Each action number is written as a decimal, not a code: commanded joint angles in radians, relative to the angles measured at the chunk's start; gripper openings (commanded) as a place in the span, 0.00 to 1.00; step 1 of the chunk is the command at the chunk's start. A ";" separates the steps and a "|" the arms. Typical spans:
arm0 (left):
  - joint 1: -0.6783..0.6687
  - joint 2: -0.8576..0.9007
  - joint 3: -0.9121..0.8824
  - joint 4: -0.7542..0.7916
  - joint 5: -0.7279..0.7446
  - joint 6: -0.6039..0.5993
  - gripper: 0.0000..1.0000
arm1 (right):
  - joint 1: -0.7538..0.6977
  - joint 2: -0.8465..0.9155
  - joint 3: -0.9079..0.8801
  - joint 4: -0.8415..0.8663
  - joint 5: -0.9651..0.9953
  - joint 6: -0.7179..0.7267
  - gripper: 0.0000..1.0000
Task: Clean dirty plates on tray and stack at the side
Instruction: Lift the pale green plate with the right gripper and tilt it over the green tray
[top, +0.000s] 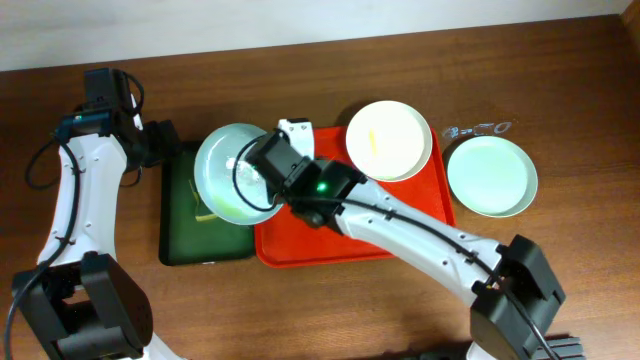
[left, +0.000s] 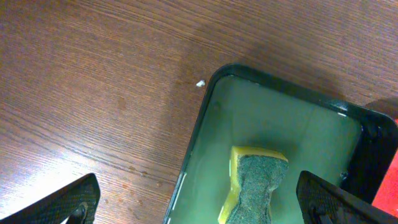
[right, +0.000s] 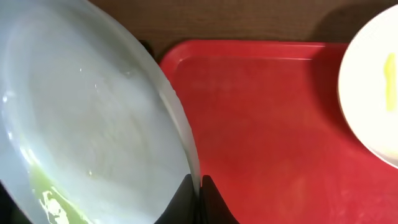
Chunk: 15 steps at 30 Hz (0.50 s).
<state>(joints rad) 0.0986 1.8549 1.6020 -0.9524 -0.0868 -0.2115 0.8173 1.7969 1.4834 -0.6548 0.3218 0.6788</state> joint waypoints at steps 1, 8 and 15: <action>0.001 -0.013 0.015 0.000 -0.008 -0.005 0.99 | 0.037 -0.005 0.018 0.018 0.070 0.010 0.04; 0.001 -0.013 0.015 0.000 -0.008 -0.005 0.99 | 0.048 0.029 0.018 0.020 0.083 0.011 0.04; 0.001 -0.013 0.015 0.086 -0.008 -0.005 0.99 | 0.048 0.045 0.019 0.054 0.084 0.007 0.04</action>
<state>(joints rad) 0.0986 1.8549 1.6020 -0.8902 -0.0868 -0.2115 0.8574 1.8359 1.4834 -0.6079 0.3813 0.6804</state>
